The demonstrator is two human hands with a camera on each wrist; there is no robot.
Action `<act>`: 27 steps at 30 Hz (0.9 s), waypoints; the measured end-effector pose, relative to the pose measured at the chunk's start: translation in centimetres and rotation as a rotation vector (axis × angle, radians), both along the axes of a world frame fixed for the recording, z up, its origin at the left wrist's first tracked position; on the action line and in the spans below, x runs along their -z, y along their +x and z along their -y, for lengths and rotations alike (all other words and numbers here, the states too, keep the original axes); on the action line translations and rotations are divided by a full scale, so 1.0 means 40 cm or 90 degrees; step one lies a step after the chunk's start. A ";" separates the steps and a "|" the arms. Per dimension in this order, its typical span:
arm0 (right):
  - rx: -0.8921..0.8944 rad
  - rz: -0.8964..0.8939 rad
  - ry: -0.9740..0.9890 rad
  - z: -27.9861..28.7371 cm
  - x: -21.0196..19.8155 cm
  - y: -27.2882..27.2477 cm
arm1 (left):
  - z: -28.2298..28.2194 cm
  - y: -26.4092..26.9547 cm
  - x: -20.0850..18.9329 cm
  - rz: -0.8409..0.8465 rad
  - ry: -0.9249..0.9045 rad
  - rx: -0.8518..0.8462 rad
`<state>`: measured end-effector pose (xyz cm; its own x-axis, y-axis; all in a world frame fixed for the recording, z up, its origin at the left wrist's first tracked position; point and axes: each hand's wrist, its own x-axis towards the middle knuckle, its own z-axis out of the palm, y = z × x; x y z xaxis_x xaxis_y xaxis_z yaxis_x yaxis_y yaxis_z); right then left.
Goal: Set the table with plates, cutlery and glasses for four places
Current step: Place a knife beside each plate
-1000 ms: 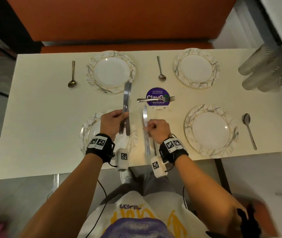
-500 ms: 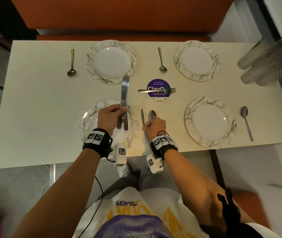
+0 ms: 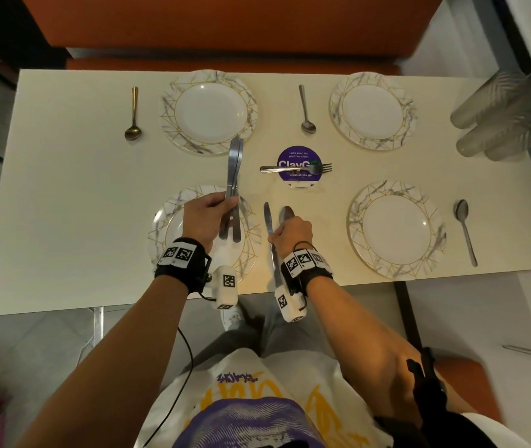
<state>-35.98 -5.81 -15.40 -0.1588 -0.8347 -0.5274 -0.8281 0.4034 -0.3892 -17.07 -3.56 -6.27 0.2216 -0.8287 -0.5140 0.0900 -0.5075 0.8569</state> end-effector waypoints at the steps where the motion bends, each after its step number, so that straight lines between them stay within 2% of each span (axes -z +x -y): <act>1: 0.003 0.000 0.001 0.001 0.001 -0.001 | 0.000 -0.001 0.001 0.000 0.001 -0.001; 15: -0.002 -0.006 0.004 0.000 0.013 0.007 | -0.003 0.000 0.010 -0.006 -0.001 0.003; 21: -0.016 -0.008 -0.008 -0.003 -0.015 -0.005 | -0.010 -0.006 0.008 -0.003 -0.009 0.010; 23: -0.001 0.014 -0.041 -0.006 -0.044 -0.017 | -0.010 -0.010 0.008 -0.001 -0.013 0.014; 27: 0.026 0.130 -0.173 -0.004 -0.126 -0.044 | 0.002 -0.037 0.004 0.013 -0.026 0.032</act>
